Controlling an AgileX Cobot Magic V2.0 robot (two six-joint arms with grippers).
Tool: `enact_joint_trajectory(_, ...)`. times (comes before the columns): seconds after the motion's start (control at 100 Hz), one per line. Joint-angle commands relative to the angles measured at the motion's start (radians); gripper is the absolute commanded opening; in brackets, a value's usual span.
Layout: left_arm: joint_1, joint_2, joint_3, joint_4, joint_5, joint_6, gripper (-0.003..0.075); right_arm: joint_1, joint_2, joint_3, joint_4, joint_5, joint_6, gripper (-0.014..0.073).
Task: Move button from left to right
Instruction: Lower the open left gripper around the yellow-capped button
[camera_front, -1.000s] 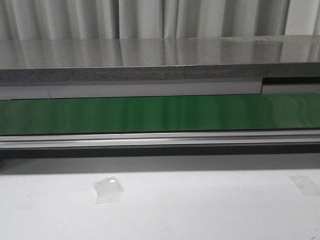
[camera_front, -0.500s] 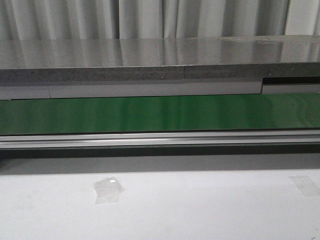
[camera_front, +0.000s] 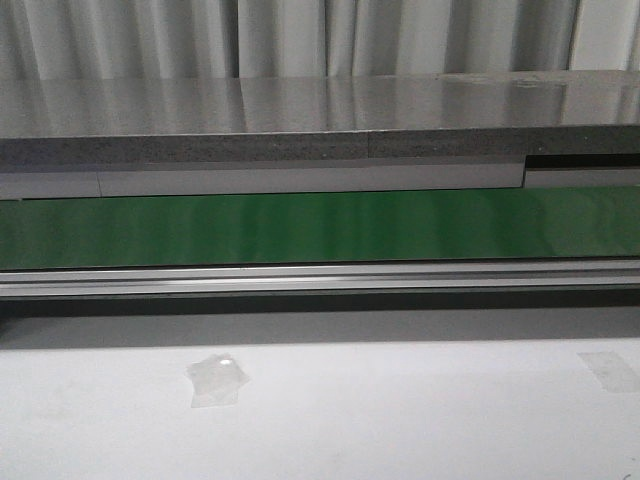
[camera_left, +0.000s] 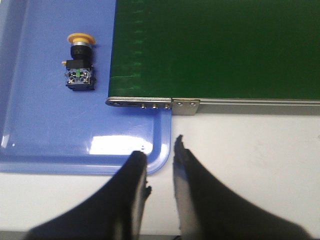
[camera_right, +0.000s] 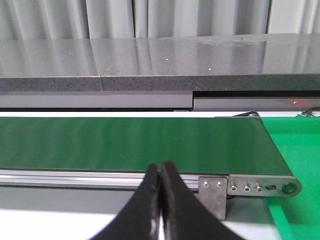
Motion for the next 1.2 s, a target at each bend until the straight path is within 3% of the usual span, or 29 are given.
enact_joint_trajectory(0.0,0.0,-0.011,-0.037,-0.002,-0.053,0.013,0.0392,0.0,-0.018,-0.016,-0.013,-0.081,-0.003,-0.0068)
enact_joint_trajectory(0.07,0.0,-0.011,-0.037,-0.002,-0.055,0.013,0.058,0.0,-0.018,-0.016,-0.013,-0.081,-0.003,-0.0068)
enact_joint_trajectory(0.12,0.0,-0.011,-0.037,-0.002,-0.057,0.013,0.0671,0.0,-0.018,-0.016,-0.013,-0.081,-0.003,-0.0068)
enact_joint_trajectory(0.17,0.0,-0.011,-0.037,-0.002,-0.053,0.013,0.0713,0.0,-0.018,-0.016,-0.013,-0.081,-0.003,-0.0068)
enact_joint_trajectory(0.62,0.015,-0.009,-0.047,0.05,-0.114,-0.008,0.0658,0.0,-0.018,-0.016,-0.013,-0.081,-0.003,-0.0068)
enact_joint_trajectory(0.98,0.213,0.206,-0.216,0.043,-0.164,0.001,0.0658,0.0,-0.018,-0.016,-0.013,-0.081,-0.003,-0.0068)
enact_joint_trajectory(1.19,0.275,0.404,-0.317,0.041,-0.211,0.01,0.0658,0.0,-0.018,-0.016,-0.013,-0.081,-0.003,-0.0068)
